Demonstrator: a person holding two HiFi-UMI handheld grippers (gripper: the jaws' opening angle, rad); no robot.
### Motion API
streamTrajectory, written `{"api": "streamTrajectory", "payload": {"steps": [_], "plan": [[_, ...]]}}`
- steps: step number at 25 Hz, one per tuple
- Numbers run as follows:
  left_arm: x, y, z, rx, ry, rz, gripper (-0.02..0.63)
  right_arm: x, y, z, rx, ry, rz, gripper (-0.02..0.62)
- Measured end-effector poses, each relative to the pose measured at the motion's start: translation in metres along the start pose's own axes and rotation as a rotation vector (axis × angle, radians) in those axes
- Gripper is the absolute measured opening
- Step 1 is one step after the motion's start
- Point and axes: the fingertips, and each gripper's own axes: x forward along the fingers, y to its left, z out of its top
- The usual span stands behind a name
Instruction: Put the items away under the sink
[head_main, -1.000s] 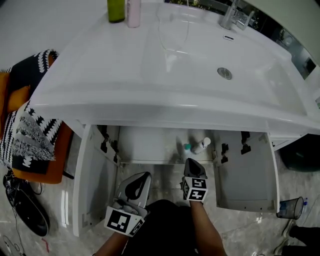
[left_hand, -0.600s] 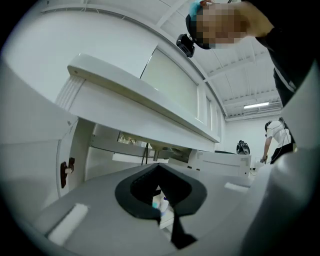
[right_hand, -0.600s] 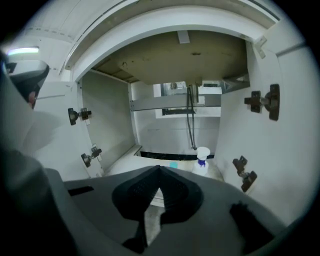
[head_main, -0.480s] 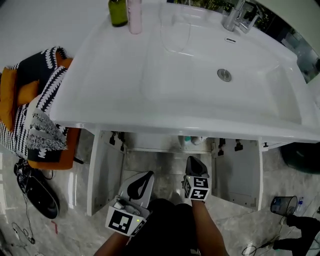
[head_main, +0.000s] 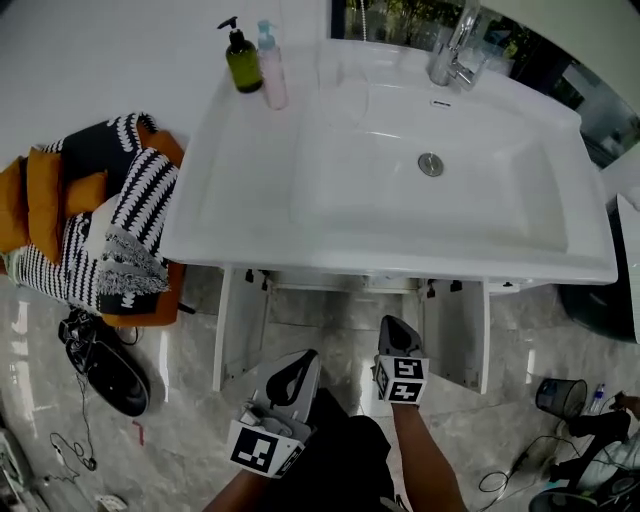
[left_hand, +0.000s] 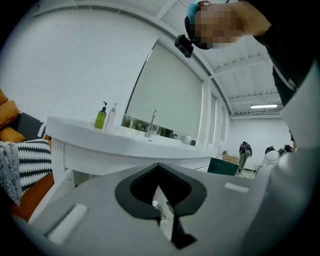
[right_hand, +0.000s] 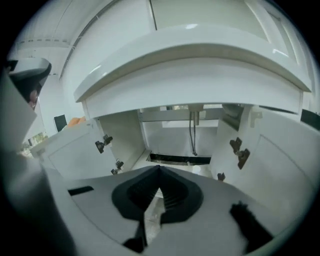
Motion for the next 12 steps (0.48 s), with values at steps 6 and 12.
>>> {"api": "streamTrajectory", "payload": {"steps": [6, 12], "plan": [[-0.033, -0.030, 0.071, 0.001, 0.006, 0.026, 0.008, -0.068, 0.019, 0.046, -0.007, 0.015, 0.018, 0.015], [-0.064, -0.060, 0.134, 0.001, -0.012, 0.043, 0.008, -0.133, 0.041, 0.087, -0.018, 0.021, 0.039, 0.015]]}}
